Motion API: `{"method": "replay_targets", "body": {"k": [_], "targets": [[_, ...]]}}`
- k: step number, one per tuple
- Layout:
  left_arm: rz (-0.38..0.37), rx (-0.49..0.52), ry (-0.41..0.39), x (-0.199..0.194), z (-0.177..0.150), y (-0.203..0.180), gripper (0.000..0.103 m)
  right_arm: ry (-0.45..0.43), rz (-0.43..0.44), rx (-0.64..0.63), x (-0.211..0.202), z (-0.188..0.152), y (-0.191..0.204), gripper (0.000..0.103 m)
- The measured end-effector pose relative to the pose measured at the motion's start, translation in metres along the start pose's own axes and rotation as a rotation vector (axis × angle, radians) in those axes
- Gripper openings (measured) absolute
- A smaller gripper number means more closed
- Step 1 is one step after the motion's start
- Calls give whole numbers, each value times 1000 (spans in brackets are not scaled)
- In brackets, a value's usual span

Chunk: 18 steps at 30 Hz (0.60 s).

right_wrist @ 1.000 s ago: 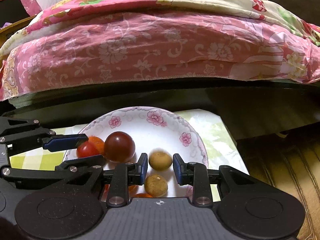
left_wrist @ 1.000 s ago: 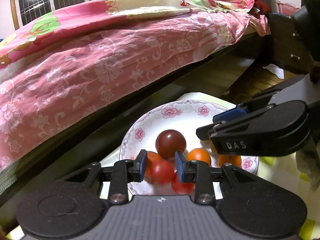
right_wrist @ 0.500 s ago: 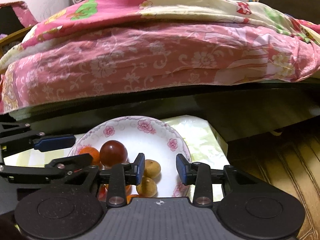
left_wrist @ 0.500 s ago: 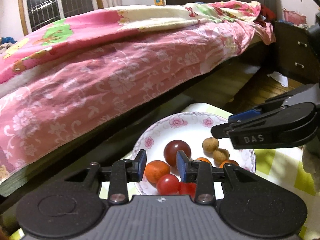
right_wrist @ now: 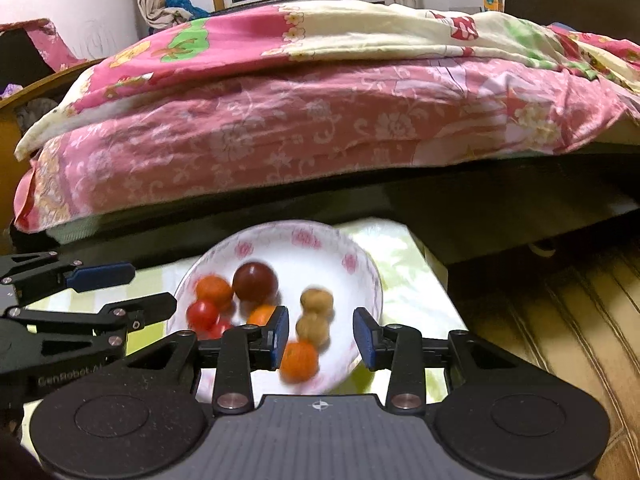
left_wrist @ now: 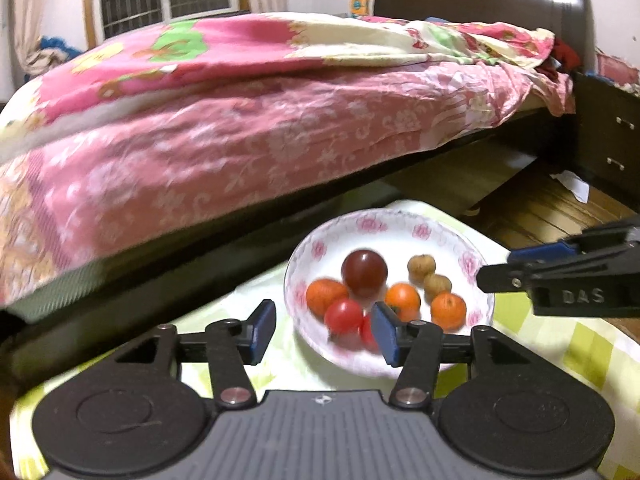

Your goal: Organize fruits

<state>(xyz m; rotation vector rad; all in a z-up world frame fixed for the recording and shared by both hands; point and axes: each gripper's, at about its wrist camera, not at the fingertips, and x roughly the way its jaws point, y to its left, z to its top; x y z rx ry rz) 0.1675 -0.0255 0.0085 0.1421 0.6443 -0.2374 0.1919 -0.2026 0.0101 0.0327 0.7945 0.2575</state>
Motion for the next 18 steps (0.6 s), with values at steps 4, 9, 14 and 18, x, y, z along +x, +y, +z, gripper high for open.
{"method": "replay_targets", "body": {"k": [4, 9, 14, 18], "targets": [[17, -28, 4, -17, -14, 1, 69, 15, 11, 6, -14, -13, 8, 34], [32, -55, 0, -37, -27, 0, 79, 23, 32, 20, -32, -29, 22, 34], [57, -60, -7, -56, -37, -3, 88, 14, 33, 15, -46, -38, 35, 35], [66, -82, -8, -68, -42, -4, 93, 11, 35, 21, -57, -44, 40, 37]]}}
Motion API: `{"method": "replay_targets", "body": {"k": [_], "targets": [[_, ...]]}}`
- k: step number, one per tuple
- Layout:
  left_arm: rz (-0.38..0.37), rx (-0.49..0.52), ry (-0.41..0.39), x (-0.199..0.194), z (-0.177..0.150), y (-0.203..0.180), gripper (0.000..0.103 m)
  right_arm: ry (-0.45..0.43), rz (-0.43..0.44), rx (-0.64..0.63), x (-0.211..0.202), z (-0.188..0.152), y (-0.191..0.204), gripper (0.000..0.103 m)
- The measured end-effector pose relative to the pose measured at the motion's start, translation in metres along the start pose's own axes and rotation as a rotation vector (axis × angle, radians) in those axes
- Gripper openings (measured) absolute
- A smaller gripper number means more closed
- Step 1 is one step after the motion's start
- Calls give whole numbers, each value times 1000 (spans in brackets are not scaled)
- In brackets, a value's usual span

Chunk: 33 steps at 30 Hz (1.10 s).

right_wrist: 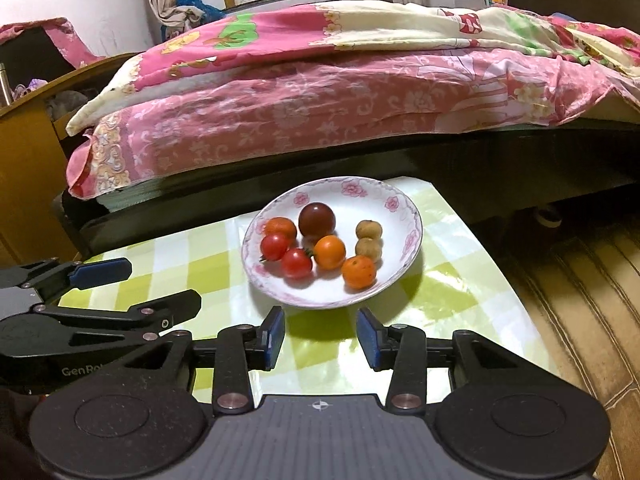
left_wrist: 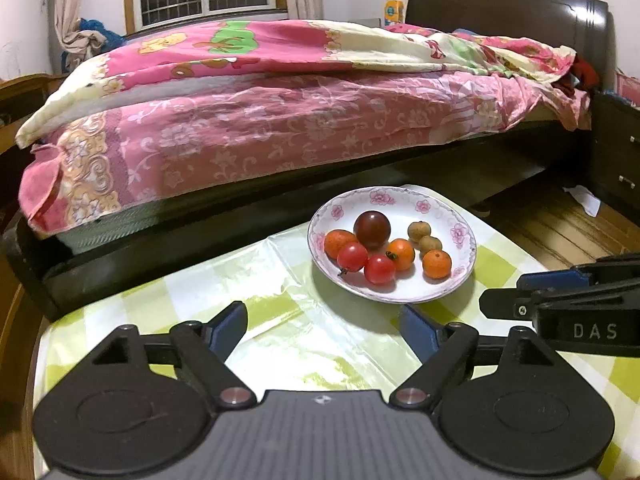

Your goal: Organize fruits

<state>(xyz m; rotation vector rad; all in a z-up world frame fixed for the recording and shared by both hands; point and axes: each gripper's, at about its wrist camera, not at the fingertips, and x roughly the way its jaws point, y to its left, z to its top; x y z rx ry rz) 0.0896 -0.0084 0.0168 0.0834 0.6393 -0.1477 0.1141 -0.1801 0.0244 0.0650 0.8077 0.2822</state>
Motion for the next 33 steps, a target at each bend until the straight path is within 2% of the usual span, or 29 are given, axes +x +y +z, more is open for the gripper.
{"method": "replay_targets", "body": {"k": [11, 33], "targets": [[39, -12, 14, -23, -17, -7, 103, 9, -6, 17, -20, -18, 8, 37], [86, -13, 22, -67, -42, -17, 103, 1, -2, 18, -60, -45, 23, 38]]}}
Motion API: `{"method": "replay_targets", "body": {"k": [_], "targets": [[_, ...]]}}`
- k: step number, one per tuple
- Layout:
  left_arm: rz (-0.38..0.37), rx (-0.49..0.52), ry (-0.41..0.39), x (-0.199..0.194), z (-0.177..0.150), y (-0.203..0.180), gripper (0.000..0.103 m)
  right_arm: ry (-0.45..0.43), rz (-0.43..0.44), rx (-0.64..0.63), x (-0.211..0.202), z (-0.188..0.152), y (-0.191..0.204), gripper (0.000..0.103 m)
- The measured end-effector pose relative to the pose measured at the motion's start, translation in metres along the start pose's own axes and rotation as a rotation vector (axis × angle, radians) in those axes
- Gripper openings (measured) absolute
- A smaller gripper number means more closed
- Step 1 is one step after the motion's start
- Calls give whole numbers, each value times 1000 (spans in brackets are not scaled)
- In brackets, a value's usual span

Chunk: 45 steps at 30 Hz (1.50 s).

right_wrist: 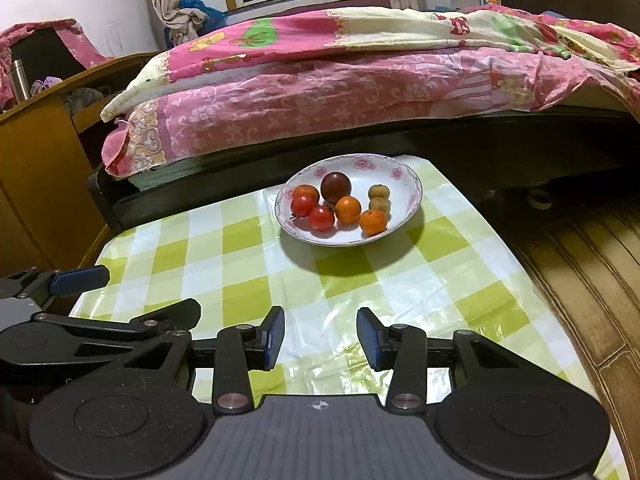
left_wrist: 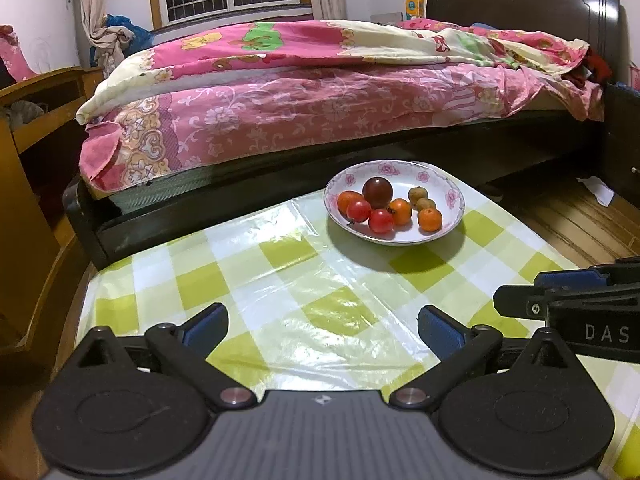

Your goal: Organize fruits

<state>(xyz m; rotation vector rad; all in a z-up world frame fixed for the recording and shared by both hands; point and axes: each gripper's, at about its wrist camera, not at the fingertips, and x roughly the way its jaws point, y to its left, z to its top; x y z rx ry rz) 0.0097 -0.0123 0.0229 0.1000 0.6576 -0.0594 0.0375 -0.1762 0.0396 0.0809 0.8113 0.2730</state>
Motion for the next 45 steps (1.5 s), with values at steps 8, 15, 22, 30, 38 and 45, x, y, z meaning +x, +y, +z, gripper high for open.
{"method": "replay_targets", "body": {"k": [8, 15, 22, 30, 38, 45], "targets": [[-9, -1, 10, -7, -6, -2, 103, 14, -5, -1, -6, -9, 1, 38], [-8, -2, 17, -10, -13, -4, 103, 29, -12, 4, -8, -15, 4, 38], [1, -10, 28, -11, -18, -2, 103, 43, -14, 8, -10, -19, 5, 38], [22, -22, 52, -10, -23, 1, 103, 56, -4, 0, -9, -23, 8, 38], [22, -27, 83, -6, -28, 0, 103, 76, -10, 0, -6, -28, 9, 38], [35, -15, 94, -5, -31, -1, 103, 91, -10, 1, -2, -30, 8, 38]]}}
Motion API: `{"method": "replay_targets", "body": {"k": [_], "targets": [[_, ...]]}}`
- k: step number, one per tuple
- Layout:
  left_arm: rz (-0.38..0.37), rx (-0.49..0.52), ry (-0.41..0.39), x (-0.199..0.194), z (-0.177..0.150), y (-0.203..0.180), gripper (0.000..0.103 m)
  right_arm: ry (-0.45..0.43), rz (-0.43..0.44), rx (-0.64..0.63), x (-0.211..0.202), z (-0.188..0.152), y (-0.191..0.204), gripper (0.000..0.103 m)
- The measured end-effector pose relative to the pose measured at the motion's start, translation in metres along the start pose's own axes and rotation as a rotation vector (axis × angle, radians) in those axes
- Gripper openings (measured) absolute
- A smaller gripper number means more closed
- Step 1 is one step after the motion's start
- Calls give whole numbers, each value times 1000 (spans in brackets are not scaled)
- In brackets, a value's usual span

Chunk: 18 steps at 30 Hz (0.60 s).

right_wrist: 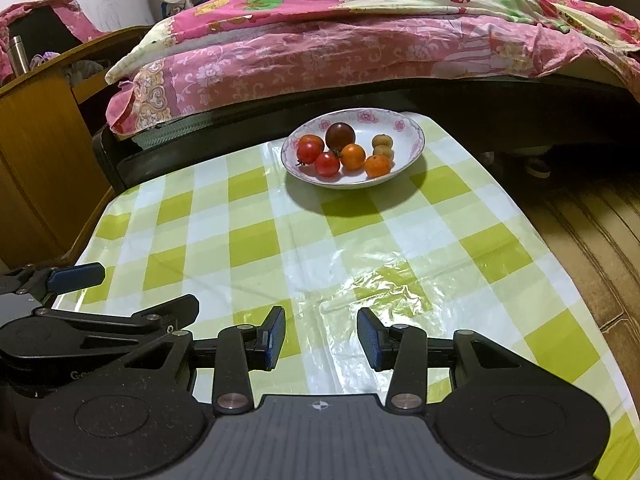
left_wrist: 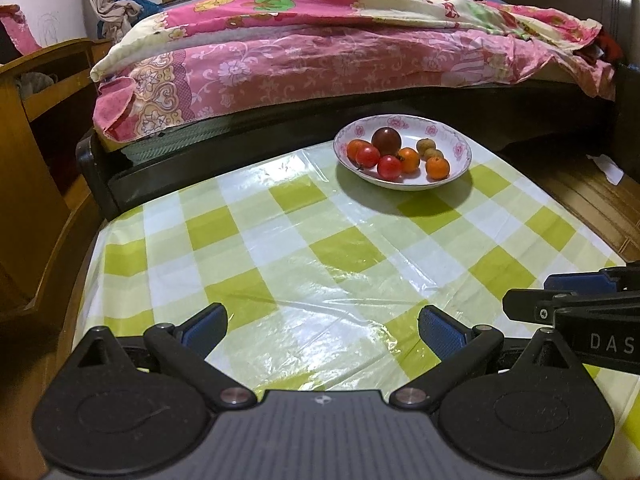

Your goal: Organize fruits

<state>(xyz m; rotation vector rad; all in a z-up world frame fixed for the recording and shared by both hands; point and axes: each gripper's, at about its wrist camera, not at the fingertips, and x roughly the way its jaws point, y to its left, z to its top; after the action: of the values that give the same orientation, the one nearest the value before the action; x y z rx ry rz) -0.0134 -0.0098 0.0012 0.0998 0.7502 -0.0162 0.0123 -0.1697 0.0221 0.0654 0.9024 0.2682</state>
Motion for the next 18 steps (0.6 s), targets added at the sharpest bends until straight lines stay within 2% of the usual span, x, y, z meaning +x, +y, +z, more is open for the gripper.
{"method": "replay_targets", "body": {"k": [18], "targets": [[18, 9, -15, -2, -3, -1, 103, 7, 3, 3, 2, -3, 1, 38]]}}
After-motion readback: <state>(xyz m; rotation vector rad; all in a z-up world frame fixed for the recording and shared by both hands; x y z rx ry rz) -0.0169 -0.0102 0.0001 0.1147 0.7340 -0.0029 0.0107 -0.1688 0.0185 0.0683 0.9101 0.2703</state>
